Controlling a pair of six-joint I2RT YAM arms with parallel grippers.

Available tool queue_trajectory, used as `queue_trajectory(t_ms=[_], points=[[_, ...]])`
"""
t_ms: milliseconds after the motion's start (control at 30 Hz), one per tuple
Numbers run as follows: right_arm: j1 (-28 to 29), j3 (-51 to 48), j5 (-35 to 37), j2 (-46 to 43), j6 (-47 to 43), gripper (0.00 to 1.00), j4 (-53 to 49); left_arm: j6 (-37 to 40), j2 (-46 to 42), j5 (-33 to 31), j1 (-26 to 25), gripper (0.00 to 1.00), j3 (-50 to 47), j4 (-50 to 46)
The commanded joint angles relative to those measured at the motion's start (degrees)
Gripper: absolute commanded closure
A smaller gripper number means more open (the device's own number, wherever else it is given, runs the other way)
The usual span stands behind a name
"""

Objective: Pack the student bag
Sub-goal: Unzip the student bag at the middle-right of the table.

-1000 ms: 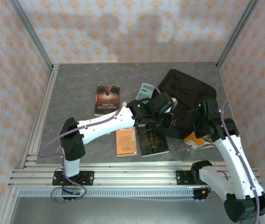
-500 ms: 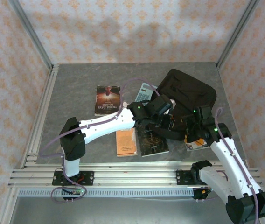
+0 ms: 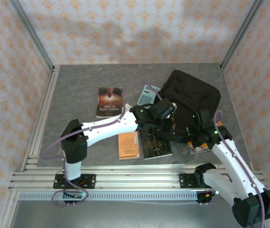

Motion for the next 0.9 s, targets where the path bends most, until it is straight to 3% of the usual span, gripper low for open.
queue_trajectory(t_ms=[0,500,867], points=[[0.2,-0.2,4.4,1.1,-2.7,1.00,-1.4,1.9,-3.2,-3.7,0.5,1.00,-1.7,-1.6],[0.2,0.3,12.1,1.3,-11.5,1.00,-2.7,5.4,-7.7,-11.7,2.2,1.00,-4.6,-6.1],[0.1,2.6,16.8,4.8,-17.7,1.00,-3.0,14.9,-6.0,-21.3,2.0,1.00,-0.7,-13.1]])
